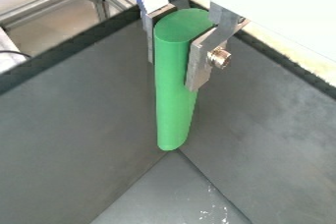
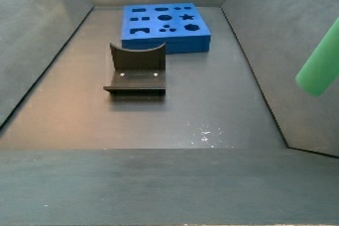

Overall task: Pick up the oval object. Move up. Move to above the board. Insert the oval object.
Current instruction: Move to above the board.

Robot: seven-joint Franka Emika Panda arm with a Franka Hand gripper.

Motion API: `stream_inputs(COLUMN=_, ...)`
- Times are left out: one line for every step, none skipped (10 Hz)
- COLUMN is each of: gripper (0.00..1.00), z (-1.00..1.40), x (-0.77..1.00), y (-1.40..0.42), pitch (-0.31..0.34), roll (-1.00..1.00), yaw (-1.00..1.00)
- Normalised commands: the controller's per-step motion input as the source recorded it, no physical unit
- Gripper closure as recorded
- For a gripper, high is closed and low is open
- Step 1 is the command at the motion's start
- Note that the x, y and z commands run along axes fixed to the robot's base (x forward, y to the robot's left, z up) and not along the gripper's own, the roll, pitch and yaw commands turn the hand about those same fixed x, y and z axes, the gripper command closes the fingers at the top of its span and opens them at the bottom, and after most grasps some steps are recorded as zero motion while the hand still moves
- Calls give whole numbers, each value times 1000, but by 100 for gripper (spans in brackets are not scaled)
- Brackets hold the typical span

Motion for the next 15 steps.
stream_inputs(gripper=100, z=60, x=-445, y=-9, pitch=75, roll=68, yaw=19)
stream_inputs(gripper=100, z=17, x=-430, y=-4, pitch=73, roll=68, yaw=20)
stream_inputs(gripper=100, z=20, x=-430, y=-3, pitch=71, roll=69, yaw=20)
stream_inputs(gripper=100, z=20, x=-430, y=-3, pitch=71, roll=68, yaw=20)
stream_inputs(gripper=100, z=20, x=-430, y=-3, pitch=71, roll=69, yaw=20)
stream_inputs(gripper=100, z=20, x=-430, y=-3, pitch=71, roll=68, yaw=20)
stream_inputs(gripper=100, z=20, x=-430, y=-3, pitch=71, roll=68, yaw=20)
stream_inputs(gripper=100, z=20, x=-430, y=-3, pitch=71, roll=68, yaw=20)
stream_inputs(gripper=100, z=20, x=-430, y=-3, pitch=71, roll=68, yaw=20)
stream_inputs(gripper=100, z=20, x=-430, y=-3, pitch=71, roll=68, yaw=20)
stream_inputs(gripper=100, z=20, x=-430, y=-3, pitch=71, roll=68, yaw=20)
stream_inputs(gripper=100, z=20, x=-430, y=-3, pitch=71, roll=68, yaw=20)
stream_inputs(gripper=100, z=20, x=-430, y=-3, pitch=71, roll=68, yaw=20)
stream_inputs(gripper=100, z=20, x=-430, y=-3, pitch=71, roll=68, yaw=20)
stream_inputs(gripper=100, z=20, x=-430, y=-3, pitch=71, roll=68, yaw=20)
